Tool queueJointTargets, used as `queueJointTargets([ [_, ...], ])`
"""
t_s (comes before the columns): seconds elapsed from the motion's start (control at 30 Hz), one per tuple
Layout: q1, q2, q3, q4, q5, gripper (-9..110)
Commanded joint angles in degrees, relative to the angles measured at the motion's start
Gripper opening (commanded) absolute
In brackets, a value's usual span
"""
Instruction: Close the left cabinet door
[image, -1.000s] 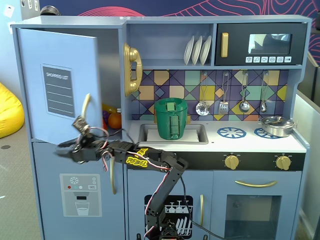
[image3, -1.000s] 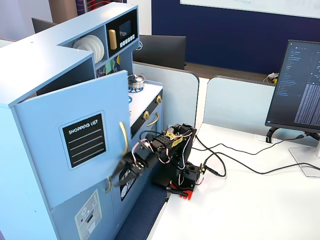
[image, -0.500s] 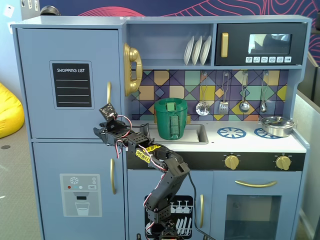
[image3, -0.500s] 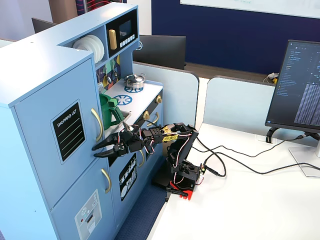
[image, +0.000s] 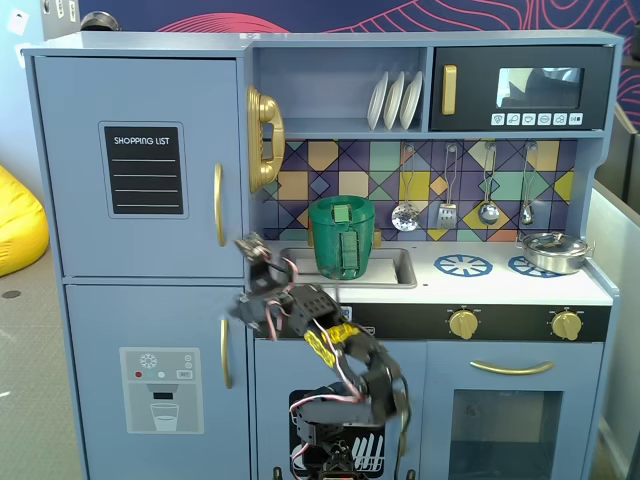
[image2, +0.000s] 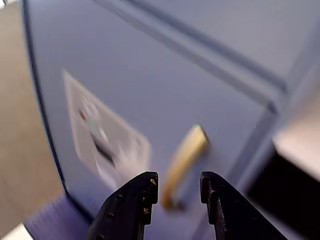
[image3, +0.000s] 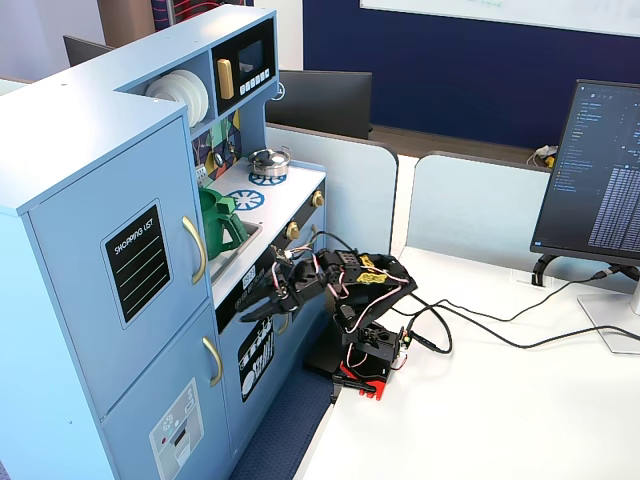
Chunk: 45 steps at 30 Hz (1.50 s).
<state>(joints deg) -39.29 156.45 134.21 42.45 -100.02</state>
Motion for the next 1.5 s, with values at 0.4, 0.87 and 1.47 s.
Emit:
queueJointTargets([
  [0.4,44.2,22.1,31.9,30.8,1.1,0],
  [0.87,41.3,25.7,37.4,44.4,6.4,0],
  [1.47,38.0,25.7,37.5,45.4,13.4,2],
])
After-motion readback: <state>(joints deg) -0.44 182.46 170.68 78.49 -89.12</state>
